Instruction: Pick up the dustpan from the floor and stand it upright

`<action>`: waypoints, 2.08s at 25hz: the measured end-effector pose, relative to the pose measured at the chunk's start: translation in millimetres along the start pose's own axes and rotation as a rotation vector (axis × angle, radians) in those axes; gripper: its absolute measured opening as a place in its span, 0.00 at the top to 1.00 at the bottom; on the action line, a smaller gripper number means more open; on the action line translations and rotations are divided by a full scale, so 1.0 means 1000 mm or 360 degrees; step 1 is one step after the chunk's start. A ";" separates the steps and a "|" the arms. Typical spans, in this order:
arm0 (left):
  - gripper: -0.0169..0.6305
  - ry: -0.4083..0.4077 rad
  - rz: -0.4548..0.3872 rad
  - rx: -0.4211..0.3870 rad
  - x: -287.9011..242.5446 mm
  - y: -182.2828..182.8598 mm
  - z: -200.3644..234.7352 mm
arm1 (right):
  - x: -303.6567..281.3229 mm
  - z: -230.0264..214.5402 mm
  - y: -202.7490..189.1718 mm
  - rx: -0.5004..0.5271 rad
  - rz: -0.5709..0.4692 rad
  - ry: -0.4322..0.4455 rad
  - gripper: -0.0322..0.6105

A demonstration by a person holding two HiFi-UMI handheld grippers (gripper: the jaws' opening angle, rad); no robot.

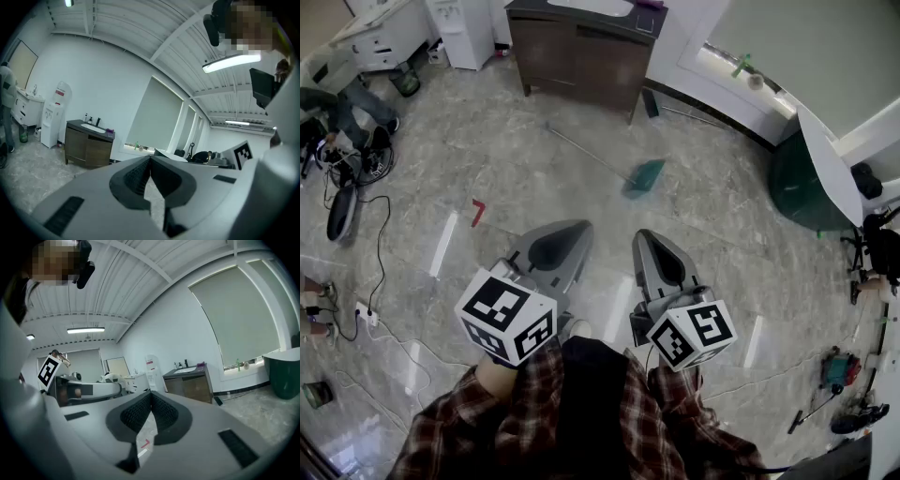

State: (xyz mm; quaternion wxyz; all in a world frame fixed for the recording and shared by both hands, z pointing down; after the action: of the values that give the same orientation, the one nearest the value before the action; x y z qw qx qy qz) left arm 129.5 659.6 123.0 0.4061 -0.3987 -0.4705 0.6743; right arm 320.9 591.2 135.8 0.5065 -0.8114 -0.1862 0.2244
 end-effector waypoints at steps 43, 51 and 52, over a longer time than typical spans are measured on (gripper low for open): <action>0.96 0.0154 0.0107 0.0070 -0.429 0.172 0.501 | -0.603 -0.284 0.223 -0.0047 0.0118 0.0009 0.93; 0.95 0.0258 0.0120 0.0097 -0.455 0.184 0.534 | -0.647 -0.306 0.234 -0.0069 0.0191 0.0084 0.93; 0.95 0.0259 0.0120 0.0099 -0.457 0.184 0.538 | -0.650 -0.306 0.234 -0.0070 0.0195 0.0085 0.93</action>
State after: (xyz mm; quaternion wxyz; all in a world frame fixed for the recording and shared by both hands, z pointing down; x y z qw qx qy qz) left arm -236.4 29.1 146.1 0.4295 -0.4568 -0.3993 0.6689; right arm -32.4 -76.8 155.8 0.4786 -0.8379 -0.1276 0.2292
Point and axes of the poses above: the fingertips, and each gripper's own axes: x backward along the fingers, z to its left, y out of its top, the point moved 10 cm from there along x, backward along the fingers, and after that the axes turned 7 degrees about -x, right-handed, at the moved point
